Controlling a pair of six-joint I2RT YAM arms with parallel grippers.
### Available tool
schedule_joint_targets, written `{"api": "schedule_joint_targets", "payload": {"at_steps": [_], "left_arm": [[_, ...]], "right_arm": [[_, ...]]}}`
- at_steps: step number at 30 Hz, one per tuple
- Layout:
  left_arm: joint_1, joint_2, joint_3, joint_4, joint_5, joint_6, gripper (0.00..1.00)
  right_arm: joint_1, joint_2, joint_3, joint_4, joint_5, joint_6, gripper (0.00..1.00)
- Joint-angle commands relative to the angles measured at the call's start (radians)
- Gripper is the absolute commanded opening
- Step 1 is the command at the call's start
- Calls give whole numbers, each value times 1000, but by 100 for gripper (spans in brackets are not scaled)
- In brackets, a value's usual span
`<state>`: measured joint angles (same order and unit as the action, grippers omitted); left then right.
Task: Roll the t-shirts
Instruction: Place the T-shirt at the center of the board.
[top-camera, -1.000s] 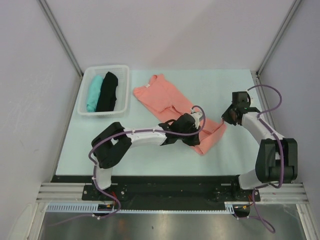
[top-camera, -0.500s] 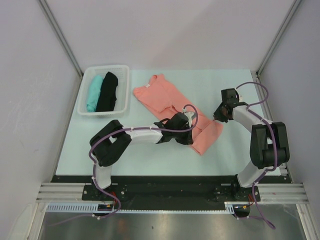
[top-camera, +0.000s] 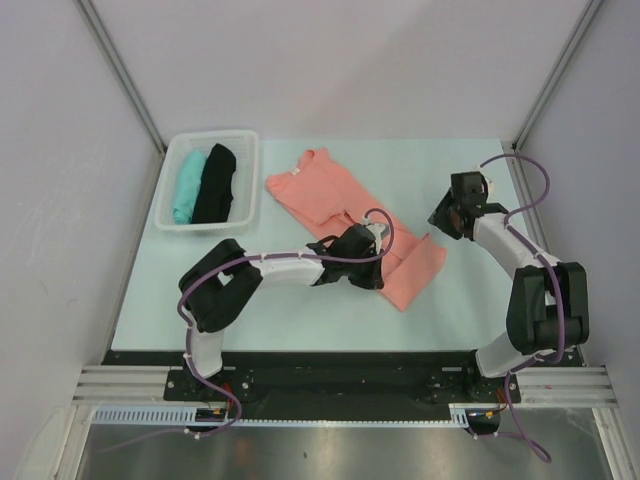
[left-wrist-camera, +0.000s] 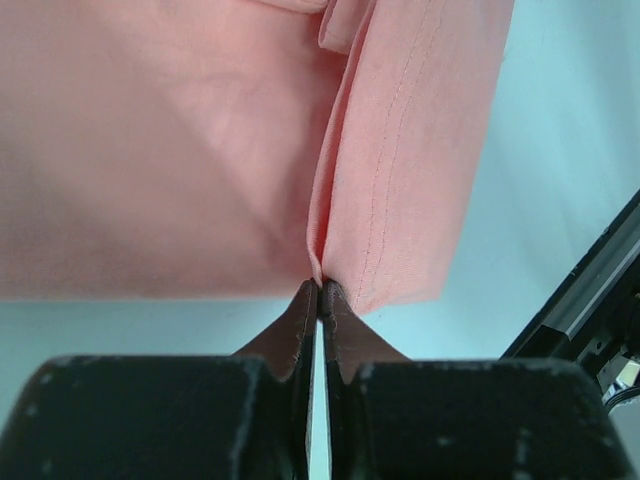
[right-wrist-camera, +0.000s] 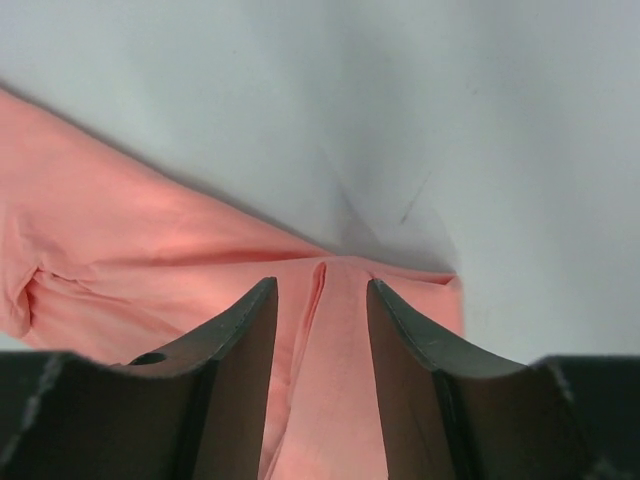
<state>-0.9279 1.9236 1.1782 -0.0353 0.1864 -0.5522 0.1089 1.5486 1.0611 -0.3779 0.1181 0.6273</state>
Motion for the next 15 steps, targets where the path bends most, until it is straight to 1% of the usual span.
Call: {"api": "schedule_joint_targets", "payload": {"at_steps": [1,2,4,5,8,12,15], "left_arm": [[21,-31,18,-2,-1,-8,4],[24,-32,18,-3,2,-5,0],[27,-37,18,-8,-1,-3,0],[29,-38,15,-8,-2,-3,0],[35,-35,5,-6,-1,-8,0],[37,-26,-9,1,12,-9,0],[37,-21,-18,8,21,-17,0]], "right_arm": [[21,-25,31,-39,47,-18,43],[32,-24,25,-42,64,-18,39],[37,-19,-7,-35,78,-15,33],[35,-13,-18,-26,81,-12,27],[31,11,-59,-4,84,3,19],[-3,30,-122,42,74,12,18],[-31,60,-158,94,12,2,18]]}}
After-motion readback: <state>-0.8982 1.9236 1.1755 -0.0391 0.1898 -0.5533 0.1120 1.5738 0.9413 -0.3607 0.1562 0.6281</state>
